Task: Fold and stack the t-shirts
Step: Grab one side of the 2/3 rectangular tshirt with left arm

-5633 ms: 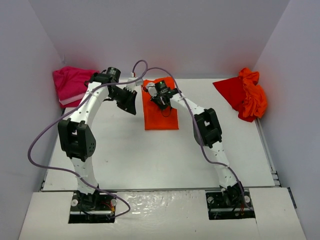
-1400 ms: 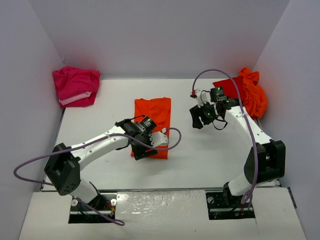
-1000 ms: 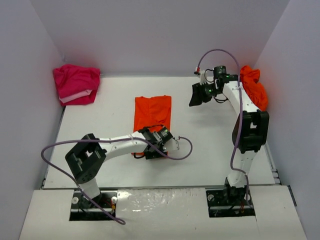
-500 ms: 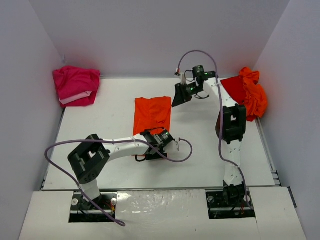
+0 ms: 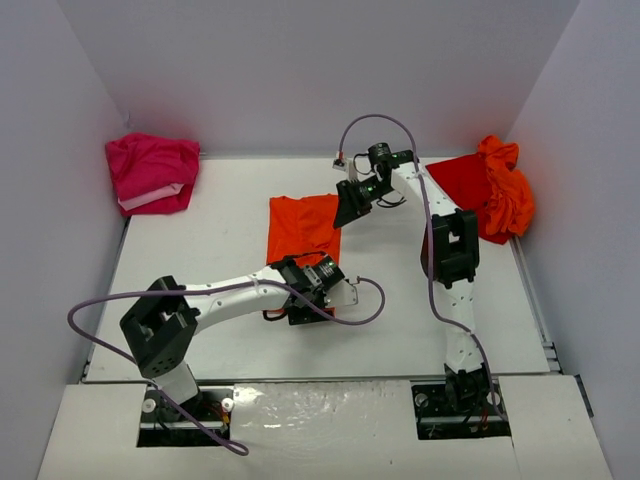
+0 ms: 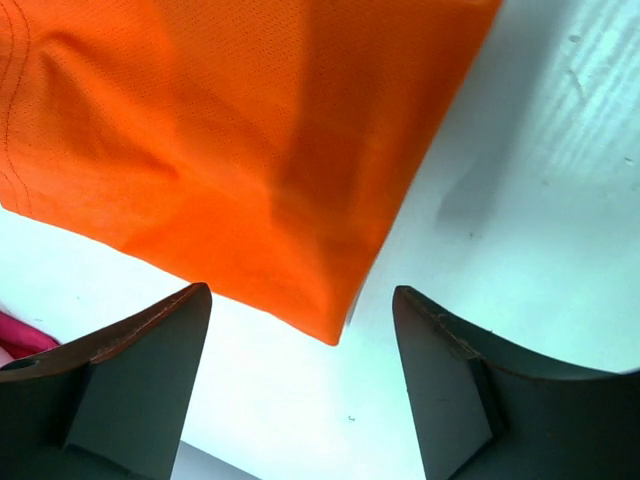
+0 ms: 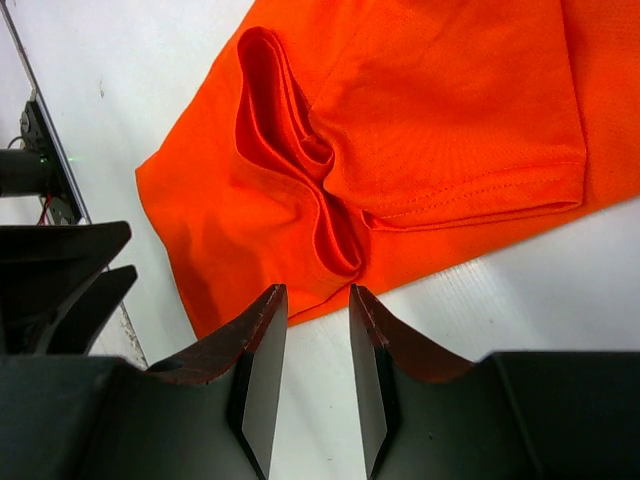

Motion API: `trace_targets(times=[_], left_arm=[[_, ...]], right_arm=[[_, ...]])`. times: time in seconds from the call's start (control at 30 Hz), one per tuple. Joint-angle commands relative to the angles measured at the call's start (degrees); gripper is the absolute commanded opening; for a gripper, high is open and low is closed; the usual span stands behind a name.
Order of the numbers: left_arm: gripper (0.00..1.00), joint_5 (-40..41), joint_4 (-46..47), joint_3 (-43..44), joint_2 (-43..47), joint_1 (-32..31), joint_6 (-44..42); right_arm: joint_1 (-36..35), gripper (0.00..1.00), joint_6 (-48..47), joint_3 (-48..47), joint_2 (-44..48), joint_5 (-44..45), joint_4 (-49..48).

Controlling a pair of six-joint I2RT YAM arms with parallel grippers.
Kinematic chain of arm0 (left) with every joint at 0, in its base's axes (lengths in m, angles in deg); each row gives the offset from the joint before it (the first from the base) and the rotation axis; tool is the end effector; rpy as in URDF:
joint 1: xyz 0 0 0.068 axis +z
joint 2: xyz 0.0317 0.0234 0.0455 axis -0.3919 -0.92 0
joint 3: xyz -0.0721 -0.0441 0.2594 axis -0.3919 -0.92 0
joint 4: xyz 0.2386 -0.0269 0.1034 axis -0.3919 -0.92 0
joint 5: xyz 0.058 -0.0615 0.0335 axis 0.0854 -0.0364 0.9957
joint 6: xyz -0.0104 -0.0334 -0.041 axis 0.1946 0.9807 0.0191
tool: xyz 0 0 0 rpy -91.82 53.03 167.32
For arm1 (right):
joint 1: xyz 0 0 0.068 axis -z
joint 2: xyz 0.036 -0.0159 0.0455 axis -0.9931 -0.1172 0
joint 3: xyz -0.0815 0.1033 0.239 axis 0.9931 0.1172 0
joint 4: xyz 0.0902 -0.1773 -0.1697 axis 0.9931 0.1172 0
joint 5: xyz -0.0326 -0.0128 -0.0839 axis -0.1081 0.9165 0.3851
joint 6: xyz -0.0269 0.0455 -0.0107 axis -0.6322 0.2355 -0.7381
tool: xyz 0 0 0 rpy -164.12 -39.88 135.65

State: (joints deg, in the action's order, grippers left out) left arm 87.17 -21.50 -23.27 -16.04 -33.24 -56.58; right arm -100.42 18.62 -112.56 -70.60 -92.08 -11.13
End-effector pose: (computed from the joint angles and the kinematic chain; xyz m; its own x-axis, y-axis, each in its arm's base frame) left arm 0.1890 -0.2733 0.2108 -0.1300 0.9429 -0.3066 0.9266 0.2256 0.3007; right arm 0.4770 0.1778 0.2159 -0.6024 -0.3749 -0.7047 -0.7974 0.3207 0.5111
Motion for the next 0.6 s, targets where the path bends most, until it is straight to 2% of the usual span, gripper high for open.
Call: trace_targets(times=[0.0,0.1,0.2,0.23,0.57], left_arm=[[0.71,-2.61,-2.08,1.09,3.41,-0.46,0.23],[0.73,-3.45,-1.83,0.93,2.69,-0.46,0.06],[0.89,-5.27,-1.41,0.86,1.39,-0.46,0.21],[0.91,-5.29,-0.86,0.62,1.08,-0.46,0.15],[0.92,-3.36,4.28,-0.65,-3.78,-0.46,-0.33]], right_arm=[[-2.35,0.29,-0.89,-1.51,0.55,-0.59,1.93],[-3.43,0.29,-1.06,-2.55,-0.08,-0.71,2.33],[-4.43,0.29,-1.55,-3.85,-1.29,-1.06,3.34],[-4.62,0.29,-1.73,-3.86,-1.60,-1.06,3.53],[-5.27,0.29,-2.55,-3.78,-2.88,-1.43,4.44]])
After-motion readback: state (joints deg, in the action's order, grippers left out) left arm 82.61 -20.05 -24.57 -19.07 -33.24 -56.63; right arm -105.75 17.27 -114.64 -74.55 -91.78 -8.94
